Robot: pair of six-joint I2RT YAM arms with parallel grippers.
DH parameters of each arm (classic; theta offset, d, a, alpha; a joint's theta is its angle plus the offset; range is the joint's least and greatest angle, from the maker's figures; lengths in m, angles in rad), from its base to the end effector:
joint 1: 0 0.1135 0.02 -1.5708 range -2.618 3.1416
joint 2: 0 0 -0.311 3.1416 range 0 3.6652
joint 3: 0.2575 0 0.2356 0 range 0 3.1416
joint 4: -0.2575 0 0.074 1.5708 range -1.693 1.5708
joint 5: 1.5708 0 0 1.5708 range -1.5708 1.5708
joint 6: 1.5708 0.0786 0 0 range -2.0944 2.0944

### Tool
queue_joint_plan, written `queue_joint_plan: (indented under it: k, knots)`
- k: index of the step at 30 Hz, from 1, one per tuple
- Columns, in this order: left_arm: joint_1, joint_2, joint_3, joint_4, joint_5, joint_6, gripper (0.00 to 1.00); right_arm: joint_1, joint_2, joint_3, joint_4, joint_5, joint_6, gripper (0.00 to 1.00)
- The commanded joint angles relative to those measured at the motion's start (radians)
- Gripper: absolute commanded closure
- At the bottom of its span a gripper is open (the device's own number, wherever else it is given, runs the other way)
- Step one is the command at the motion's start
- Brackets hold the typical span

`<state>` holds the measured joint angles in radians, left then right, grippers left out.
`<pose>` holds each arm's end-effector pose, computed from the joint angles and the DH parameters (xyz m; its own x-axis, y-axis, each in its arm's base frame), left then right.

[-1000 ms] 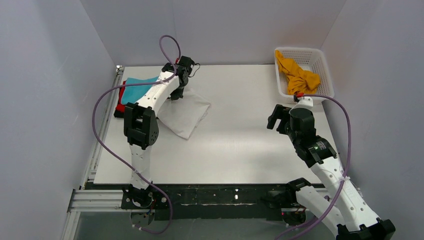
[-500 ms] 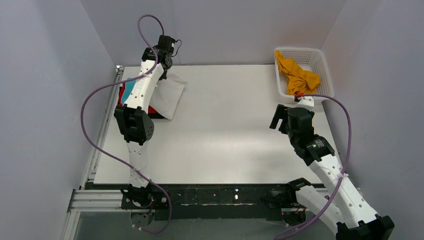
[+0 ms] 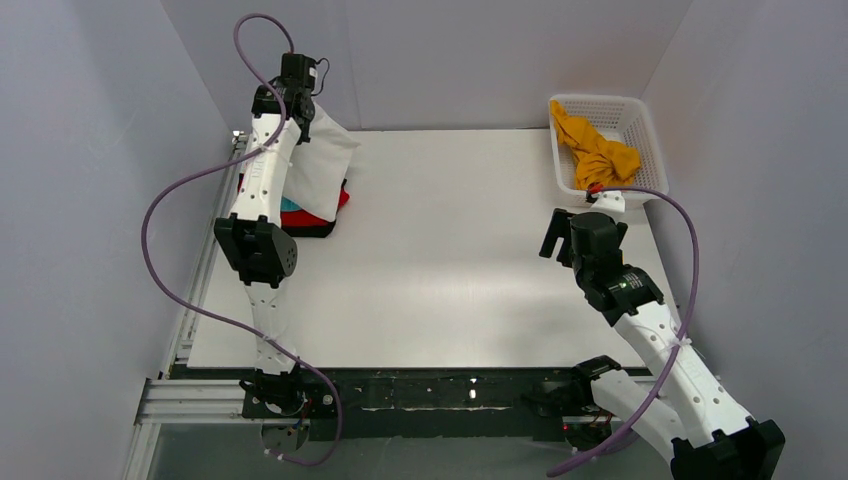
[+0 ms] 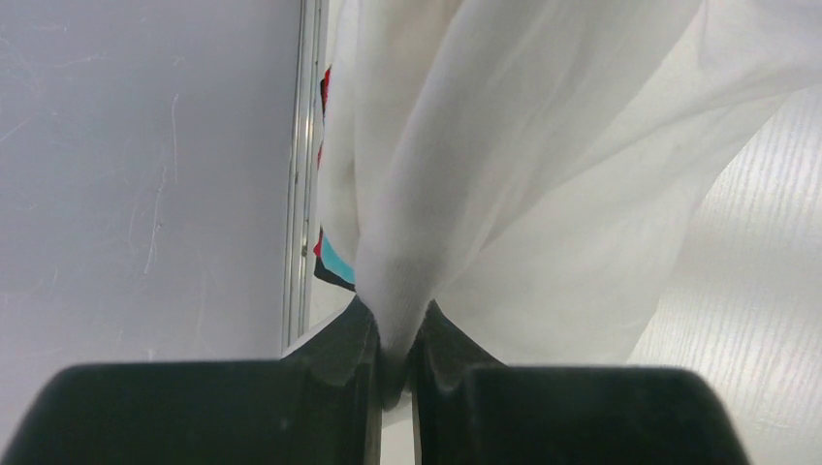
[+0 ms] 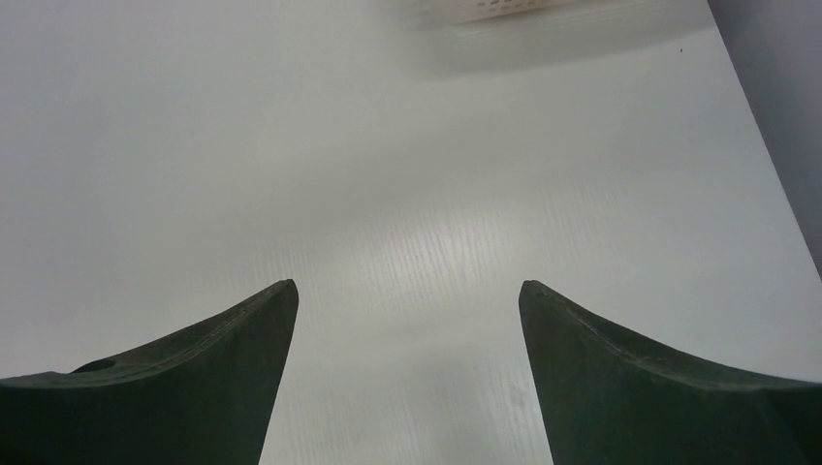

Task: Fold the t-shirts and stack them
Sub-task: Put the neatly folded tshirt into the corner of the board with the left arm

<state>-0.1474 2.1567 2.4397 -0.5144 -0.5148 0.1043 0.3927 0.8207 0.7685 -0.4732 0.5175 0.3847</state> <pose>0.5325 -0.0399 0.4612 -0.2617 0.1305 -0.9563 -0.3207 0.9228 0.2136 0.1643 0.0260 0.3177 -0.4059 0.1849 -0.8950 0.2321 0.9681 0.0947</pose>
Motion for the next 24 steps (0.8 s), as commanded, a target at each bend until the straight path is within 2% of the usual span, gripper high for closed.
queue_joint_plan:
  k: [1,4,17,21,24]
  knots:
    - [0.075,0.003,0.033,-0.041,0.018,0.007,1.00,-0.004,0.002,0.002,0.009,0.040,-0.009,0.08]
    - [0.116,0.031,0.027,-0.048,0.111,-0.020,1.00,-0.004,0.010,0.005,0.003,0.049,-0.009,0.08]
    - [0.303,0.128,-0.052,-0.008,0.294,-0.131,1.00,-0.003,0.051,0.032,-0.102,0.076,0.025,0.09]
    - [0.355,0.145,-0.066,-0.001,0.409,-0.170,1.00,-0.003,0.039,0.043,-0.160,0.085,0.058,0.09]
    - [0.368,0.160,-0.086,0.028,0.449,-0.182,0.96,-0.003,0.019,0.035,-0.171,0.074,0.078,0.09]
